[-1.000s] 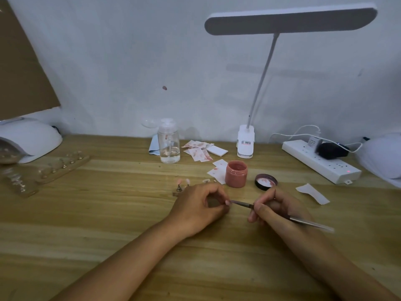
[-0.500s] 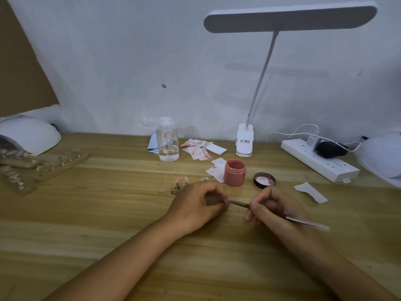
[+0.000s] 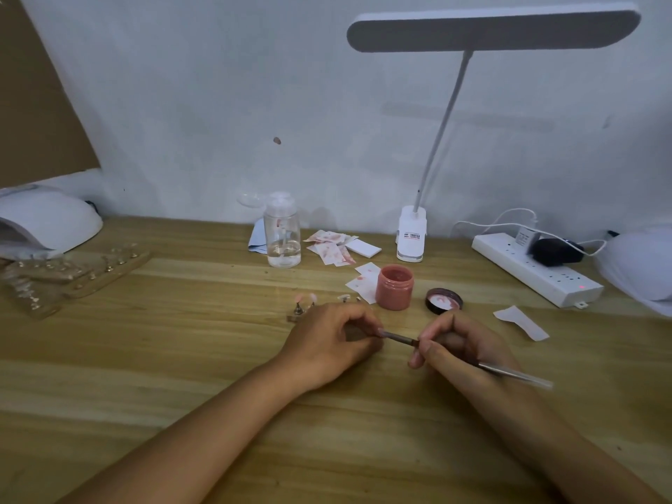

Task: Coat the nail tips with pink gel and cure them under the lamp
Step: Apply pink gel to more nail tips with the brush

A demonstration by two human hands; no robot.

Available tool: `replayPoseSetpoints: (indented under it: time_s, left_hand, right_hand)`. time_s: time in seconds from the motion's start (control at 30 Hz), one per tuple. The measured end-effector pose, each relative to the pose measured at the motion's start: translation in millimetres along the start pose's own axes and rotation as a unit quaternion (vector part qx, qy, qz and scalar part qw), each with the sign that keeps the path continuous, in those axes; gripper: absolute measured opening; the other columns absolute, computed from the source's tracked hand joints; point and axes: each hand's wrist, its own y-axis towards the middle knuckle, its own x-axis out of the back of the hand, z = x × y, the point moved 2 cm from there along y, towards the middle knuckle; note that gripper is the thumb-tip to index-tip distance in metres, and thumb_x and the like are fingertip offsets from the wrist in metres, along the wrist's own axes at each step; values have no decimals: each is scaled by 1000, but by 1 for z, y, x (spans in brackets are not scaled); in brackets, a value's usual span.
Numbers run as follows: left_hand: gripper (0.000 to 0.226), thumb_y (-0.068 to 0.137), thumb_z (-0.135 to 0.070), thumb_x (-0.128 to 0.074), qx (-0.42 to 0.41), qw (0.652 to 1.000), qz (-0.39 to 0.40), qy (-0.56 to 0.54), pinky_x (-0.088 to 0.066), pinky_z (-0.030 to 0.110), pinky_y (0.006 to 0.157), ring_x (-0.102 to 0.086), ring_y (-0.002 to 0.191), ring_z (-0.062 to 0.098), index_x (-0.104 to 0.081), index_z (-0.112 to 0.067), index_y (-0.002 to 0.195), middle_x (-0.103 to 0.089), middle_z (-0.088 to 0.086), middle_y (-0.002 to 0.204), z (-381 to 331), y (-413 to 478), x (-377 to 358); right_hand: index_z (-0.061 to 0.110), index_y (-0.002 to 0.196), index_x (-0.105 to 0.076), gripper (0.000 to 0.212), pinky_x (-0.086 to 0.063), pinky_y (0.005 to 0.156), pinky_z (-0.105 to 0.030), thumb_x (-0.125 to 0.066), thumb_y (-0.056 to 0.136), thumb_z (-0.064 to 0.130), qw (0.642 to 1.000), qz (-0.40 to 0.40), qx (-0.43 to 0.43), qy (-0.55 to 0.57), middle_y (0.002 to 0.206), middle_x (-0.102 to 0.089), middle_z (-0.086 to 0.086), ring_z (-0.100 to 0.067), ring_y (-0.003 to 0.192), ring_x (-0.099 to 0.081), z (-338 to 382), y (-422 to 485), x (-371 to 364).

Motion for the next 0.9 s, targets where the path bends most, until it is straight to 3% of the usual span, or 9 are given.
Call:
replayPoseSetpoints:
  time_s: [0.17,0.4,0.77,0.9]
  left_hand:
    - [19,84,-15,-76,-3,1000,0,-14,-30,5,52,-47,51,-18,-69,-32,81,-74,-8,91,0,0,-1]
    - [15,83,-18,-77,6,1000,-3,-11,-30,5,51,-48,53,-18,-70,-31,81,-74,-12,89,2,0,-1]
    - [13,83,-23,-77,15,1000,-2,-13,-29,7,49,-48,52,-17,-69,-33,81,-72,-13,88,4,1,-1]
    - [16,82,-22,-78,12,1000,-3,-12,-29,6,49,-48,52,-17,-68,-34,79,-72,-13,87,4,2,-2]
  right_hand:
    - [-3,86,-57,4,-48,67,-15,-57,89,-6,1000,-24,9,-2,71,-70,-14,-13,70,-65,-3,1,3]
    - [-1,87,-57,4,-45,63,-13,-57,91,-2,999,-37,-1,-19,70,-71,-12,-7,65,-63,-6,2,5]
    - [-2,89,-57,1,-49,67,-19,-57,89,-2,999,-46,-14,-20,71,-70,-12,-19,72,-67,-2,1,3]
    - [-2,87,-57,2,-49,64,-16,-58,89,-3,999,-40,-11,-27,70,-70,-13,-17,70,-66,0,0,2]
